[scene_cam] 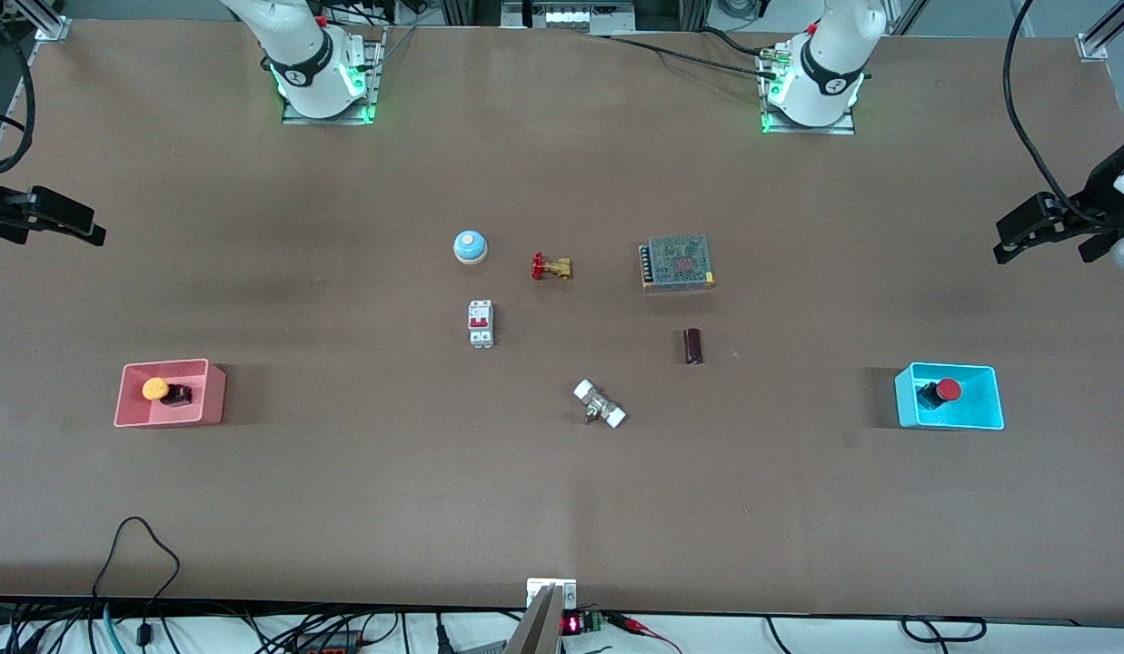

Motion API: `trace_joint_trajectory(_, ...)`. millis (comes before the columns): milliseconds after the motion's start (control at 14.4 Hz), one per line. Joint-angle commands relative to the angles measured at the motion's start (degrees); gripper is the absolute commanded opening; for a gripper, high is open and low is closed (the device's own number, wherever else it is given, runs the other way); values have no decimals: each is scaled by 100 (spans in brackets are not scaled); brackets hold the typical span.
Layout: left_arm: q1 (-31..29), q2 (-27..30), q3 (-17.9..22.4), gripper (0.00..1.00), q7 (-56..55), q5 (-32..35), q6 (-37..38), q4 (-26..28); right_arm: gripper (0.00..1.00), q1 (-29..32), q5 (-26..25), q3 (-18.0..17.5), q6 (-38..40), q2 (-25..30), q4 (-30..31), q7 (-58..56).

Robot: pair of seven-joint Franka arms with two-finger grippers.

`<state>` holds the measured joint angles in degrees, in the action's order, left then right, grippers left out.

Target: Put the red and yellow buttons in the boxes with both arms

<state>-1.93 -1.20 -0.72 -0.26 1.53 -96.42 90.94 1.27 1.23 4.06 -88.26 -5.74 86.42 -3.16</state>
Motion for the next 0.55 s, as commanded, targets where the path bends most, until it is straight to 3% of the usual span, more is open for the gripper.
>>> trace_joint_trajectory(0, 61, 147, 46, 100, -36, -73, 35, 117, 100, -56, -80, -2, -60, 274, 243, 236)
trace_joint_trajectory(485, 61, 147, 2, 100, -44, -73, 35, 117, 100, -48, -106, -11, 63, 389, 331, 167)
